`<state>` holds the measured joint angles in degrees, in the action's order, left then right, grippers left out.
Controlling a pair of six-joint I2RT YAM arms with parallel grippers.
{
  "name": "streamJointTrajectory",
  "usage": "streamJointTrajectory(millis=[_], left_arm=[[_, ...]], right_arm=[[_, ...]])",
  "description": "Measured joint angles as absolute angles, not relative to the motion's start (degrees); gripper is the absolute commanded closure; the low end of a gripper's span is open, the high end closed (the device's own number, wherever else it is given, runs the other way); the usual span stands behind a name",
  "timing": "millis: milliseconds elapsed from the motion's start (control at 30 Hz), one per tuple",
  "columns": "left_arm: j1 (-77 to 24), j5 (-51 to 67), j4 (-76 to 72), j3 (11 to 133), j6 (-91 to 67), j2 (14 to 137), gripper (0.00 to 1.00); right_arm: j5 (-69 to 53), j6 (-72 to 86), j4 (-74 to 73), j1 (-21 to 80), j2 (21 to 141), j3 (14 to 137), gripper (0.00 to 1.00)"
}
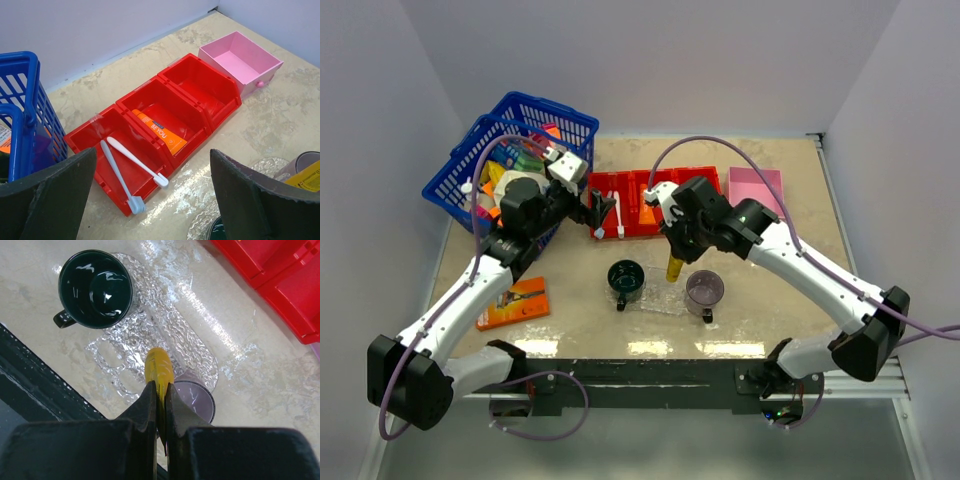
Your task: Prepare toiletry sets of a toothbrush and toothpaste on the tray
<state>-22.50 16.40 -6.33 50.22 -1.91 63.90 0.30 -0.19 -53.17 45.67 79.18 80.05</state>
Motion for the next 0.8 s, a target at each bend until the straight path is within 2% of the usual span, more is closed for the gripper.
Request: streamJointTrajectory(millis=[800], left_arm=[[-22.50, 17.34, -6.35, 50.22, -1.91, 64.47, 0.02]], right_arm=[[0.23, -0.43, -53.41, 46.61, 79.64, 81.32, 1.00]])
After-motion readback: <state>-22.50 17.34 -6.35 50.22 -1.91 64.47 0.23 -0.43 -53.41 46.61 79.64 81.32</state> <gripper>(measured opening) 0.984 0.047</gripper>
